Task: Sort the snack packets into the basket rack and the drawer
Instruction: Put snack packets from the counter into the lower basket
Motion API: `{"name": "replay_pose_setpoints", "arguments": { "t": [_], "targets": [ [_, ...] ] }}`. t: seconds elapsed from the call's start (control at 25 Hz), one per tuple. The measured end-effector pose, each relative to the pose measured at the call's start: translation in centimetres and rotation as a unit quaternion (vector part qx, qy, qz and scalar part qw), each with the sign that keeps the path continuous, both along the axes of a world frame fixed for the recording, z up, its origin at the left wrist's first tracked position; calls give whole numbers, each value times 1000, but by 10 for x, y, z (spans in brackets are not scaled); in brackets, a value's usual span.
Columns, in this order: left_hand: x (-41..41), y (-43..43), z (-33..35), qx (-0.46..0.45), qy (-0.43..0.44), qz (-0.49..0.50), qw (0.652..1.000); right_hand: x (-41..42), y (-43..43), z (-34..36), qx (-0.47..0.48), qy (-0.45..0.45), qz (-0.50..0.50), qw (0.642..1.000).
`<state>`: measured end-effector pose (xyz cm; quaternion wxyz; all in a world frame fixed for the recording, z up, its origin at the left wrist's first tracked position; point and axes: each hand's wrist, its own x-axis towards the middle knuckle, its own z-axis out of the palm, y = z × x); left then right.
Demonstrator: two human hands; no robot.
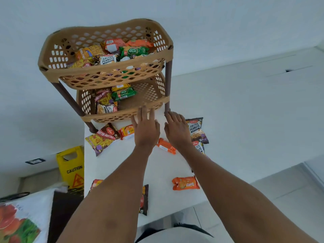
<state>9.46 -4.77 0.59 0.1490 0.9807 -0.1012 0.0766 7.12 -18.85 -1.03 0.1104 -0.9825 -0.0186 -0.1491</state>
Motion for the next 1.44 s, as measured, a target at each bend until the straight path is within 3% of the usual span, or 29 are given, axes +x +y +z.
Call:
{"name": "replay_pose_setpoints", "arguments": {
  "t": [0.2,0.4,0.64,0.88,1.08,1.24,1.44],
  "targets": [
    [-23,-51,-15,34,72,-215,973,-32,-94,0,133,67,-155,977],
    [-34,-86,-12,78,185,-223,954,-45,-131,-4,329,227,-219,890],
    [-34,-96,-11,54,277,-197,939,-42,-129,-7,412,229,-218,855],
    [-32,-99,-9,-77,351,-149,921,-33,-135,-9,494,229,-202,814],
    [-22,-82,4,-240,439,-133,855,-28,-152,5,563,169,-173,790],
    [0,-56,17,-390,460,-67,795,-17,-165,17,612,125,-171,762],
    [42,6,38,-530,471,-24,705,7,-150,31,675,169,-79,714]
  ]
}}
